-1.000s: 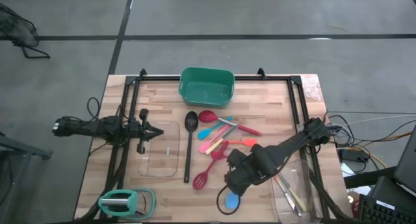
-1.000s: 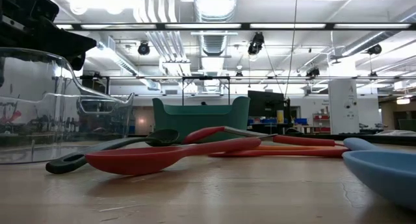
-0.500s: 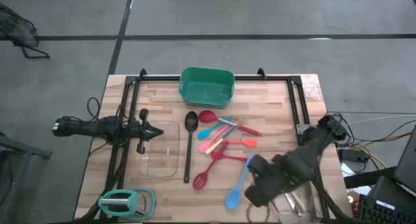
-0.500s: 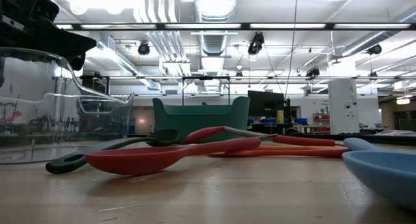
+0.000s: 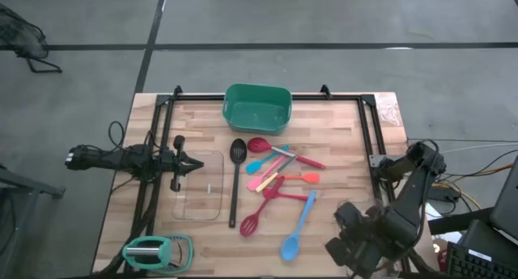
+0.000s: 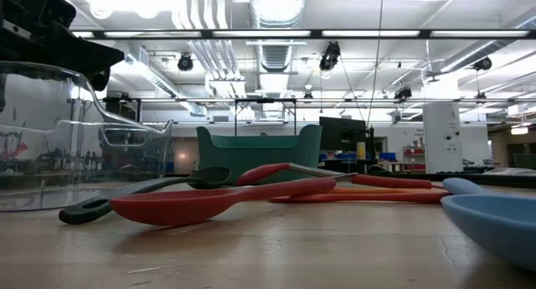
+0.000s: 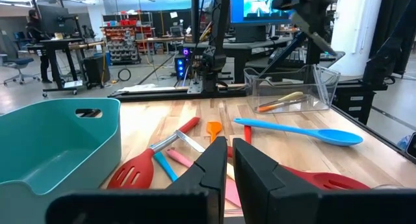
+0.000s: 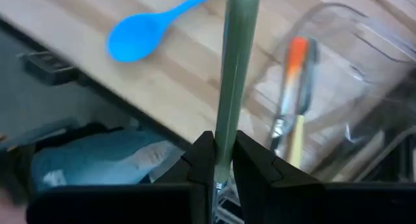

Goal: Pick & Place Kitchen Items
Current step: Put the green knife into the right transparent bin

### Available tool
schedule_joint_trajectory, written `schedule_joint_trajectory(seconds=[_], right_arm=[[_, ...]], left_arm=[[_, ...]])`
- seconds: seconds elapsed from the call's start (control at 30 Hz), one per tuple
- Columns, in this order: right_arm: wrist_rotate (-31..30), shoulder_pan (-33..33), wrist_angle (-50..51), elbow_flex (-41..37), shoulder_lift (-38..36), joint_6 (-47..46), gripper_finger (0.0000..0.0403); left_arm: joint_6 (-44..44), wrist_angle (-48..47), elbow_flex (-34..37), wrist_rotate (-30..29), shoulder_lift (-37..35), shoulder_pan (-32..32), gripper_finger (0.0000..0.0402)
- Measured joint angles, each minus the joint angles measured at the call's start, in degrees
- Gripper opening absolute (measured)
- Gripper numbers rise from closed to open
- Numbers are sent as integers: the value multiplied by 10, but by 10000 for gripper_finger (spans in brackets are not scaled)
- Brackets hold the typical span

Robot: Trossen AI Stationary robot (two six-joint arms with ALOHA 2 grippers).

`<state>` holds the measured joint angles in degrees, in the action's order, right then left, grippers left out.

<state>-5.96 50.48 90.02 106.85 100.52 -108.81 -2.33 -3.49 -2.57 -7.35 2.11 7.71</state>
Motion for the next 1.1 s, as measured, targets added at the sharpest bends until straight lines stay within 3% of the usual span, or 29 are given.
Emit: schedule_joint_trajectory(seconds=[0.43, 1.1], right_arm=[[58, 18, 0, -165, -71, -67, 36], [63, 18, -63, -258, -62, -81, 47]], left_arm=[[0, 0, 0, 0, 0, 0, 32], [0, 0, 0, 0, 0, 0, 32]])
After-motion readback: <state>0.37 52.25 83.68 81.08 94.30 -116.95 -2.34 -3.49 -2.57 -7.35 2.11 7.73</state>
